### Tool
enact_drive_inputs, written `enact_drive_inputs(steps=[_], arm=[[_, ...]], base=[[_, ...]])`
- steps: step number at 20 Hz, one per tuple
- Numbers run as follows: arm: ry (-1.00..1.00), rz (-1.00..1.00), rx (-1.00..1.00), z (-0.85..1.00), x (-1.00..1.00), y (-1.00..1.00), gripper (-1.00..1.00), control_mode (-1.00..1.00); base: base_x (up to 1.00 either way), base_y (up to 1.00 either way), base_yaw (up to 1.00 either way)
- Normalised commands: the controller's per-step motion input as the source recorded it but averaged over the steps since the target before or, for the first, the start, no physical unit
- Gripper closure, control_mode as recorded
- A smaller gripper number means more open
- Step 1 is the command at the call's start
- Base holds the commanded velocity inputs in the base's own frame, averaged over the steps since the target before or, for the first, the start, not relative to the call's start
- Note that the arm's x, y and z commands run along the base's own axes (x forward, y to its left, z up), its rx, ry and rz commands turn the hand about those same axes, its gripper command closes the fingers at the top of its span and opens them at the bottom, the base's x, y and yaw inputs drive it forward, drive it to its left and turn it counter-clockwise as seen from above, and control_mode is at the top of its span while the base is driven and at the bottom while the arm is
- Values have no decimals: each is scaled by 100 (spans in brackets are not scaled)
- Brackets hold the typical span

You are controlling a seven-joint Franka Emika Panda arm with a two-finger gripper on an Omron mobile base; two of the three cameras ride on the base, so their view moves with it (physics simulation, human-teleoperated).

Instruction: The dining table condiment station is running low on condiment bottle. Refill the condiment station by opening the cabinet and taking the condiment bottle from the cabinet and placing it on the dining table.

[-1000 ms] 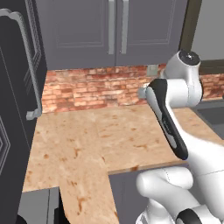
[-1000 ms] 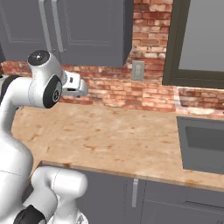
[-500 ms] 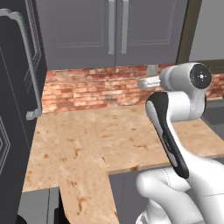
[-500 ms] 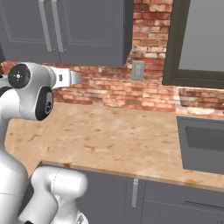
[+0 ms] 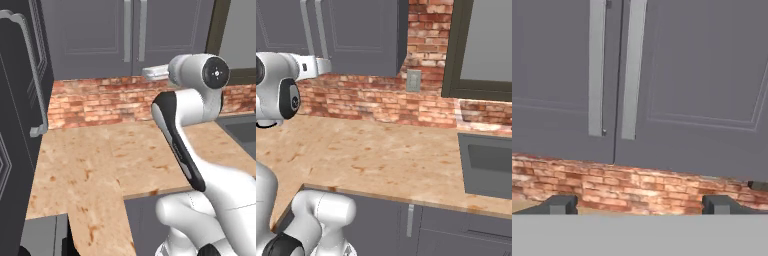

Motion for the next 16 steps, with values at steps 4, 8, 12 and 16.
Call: enact_drive_inputs(steps=[4,8,12,16], arm=[[0,13,0,48,0,46,-100,-100],[-5,20,0,17,0,40,-100,-100],[-7,21,0,5,0,32,-100,-100],[0,13,0,13,1,24,-100,-100]], base=[[0,0,0],[0,0,0],[0,0,0],[0,0,0]])
